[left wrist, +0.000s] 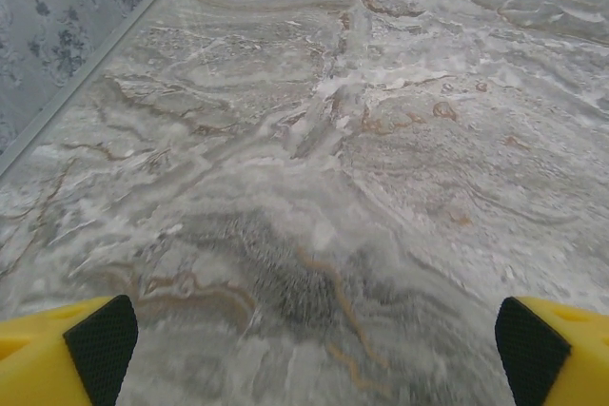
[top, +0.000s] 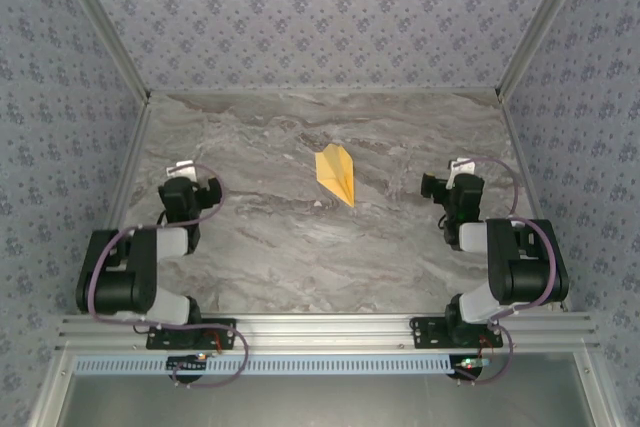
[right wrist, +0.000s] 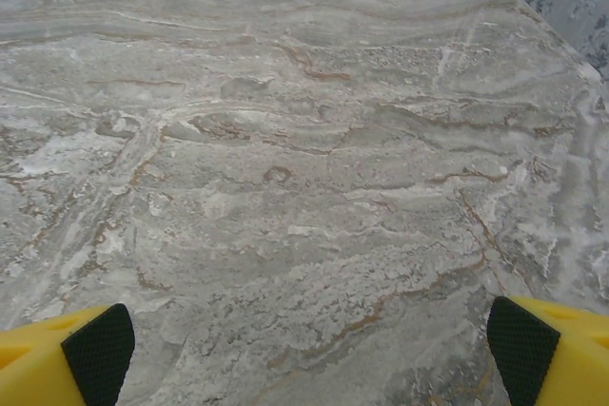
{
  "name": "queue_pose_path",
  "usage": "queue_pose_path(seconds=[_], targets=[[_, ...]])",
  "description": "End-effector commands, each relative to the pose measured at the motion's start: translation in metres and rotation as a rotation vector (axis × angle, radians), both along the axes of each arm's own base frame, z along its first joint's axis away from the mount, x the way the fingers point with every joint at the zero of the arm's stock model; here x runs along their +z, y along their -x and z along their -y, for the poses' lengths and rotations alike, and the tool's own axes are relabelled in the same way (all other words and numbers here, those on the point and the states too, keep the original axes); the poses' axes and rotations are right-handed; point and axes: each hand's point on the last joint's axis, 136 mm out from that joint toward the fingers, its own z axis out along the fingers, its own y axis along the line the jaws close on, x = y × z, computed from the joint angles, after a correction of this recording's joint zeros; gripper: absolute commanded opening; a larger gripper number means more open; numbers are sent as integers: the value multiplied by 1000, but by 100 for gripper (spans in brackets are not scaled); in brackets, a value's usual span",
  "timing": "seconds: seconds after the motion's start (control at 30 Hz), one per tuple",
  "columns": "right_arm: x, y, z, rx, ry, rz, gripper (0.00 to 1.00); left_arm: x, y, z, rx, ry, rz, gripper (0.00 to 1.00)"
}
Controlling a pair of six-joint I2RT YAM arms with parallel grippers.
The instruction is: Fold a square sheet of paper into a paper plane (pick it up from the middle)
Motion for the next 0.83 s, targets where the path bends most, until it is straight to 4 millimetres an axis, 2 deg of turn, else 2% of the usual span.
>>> queue_pose_path(seconds=[0.0, 0.8], targets=[[2, -3, -2, 27, 17, 17, 100, 12, -13, 2, -22, -7, 62, 99], [2, -4, -3, 28, 17, 12, 100, 11, -14, 4, -30, -16, 56, 99]])
